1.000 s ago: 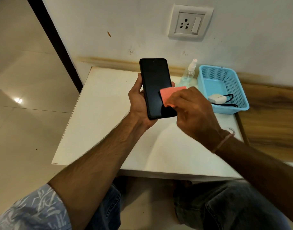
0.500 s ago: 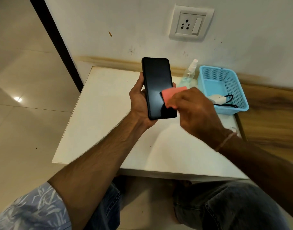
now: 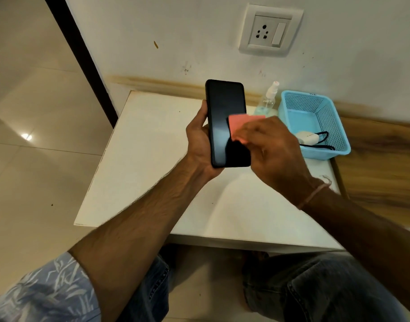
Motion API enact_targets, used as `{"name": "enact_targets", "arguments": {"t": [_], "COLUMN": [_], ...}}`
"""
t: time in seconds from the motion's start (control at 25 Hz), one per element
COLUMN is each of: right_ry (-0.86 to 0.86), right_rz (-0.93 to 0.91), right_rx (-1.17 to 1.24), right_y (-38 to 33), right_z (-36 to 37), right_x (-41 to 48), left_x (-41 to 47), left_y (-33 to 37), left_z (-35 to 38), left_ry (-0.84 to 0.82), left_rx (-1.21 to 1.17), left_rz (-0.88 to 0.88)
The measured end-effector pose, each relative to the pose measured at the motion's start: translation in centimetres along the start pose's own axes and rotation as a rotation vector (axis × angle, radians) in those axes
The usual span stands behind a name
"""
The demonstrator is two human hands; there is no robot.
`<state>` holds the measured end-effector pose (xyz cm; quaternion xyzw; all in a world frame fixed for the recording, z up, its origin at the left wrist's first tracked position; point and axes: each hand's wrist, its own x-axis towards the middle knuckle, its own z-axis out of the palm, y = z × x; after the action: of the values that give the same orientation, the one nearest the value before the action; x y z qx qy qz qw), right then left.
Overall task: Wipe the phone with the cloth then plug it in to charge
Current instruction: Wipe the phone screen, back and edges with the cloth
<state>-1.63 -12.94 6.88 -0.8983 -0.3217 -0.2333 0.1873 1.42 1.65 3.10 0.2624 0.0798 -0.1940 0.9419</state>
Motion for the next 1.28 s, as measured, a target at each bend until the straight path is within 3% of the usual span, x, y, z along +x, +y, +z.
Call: {"name": "enact_targets", "arguments": {"t": [0.16, 0.28, 0.36, 0.56, 0.68, 0.8, 1.0, 1.28], "right_ry": [0.054, -0.096, -0.090, 0.046, 0.069, -0.046, -0.016, -0.086], "right_rz": [0.117, -0.016, -0.069, 0.162, 0.031, -0.098, 0.161, -0.035], "right_rx": [0.030, 0.077, 0.023, -0.065, 0.027, 0.034, -0.075, 0.033], "right_y": [-2.3, -2.8, -1.4, -0.2, -2.8, -2.1, 0.1, -2.1], "right_z": [2.0, 1.6, 0.3, 0.8, 2.2, 1.1, 1.0, 1.2], "right_x": [0.8, -1.1, -0.9, 4.1, 4.0, 2.3, 5.8, 3.6], "left_x": [-0.2, -0.3, -0.1, 0.2, 0.1, 0.2, 0.5, 0.4], "left_y": [-0.6, -0.4, -0.4, -0.9, -0.7, -0.1, -0.8, 0.3], "left_z": [0.1, -0.3, -0.3, 0.1, -0.4, -0.9, -0.4, -1.4], "left_ry": [-0.028, -0.040, -0.024, -0.030, -0.057, -0.071, -0.033, -0.058], "left_rx": [0.001, 0.021, 0.002, -0.007, -0.076, -0.050, -0.041, -0.060], "left_rz": [-0.030, -0.018, -0.010, -0.002, 0.038, 0.041, 0.024, 0.035]}}
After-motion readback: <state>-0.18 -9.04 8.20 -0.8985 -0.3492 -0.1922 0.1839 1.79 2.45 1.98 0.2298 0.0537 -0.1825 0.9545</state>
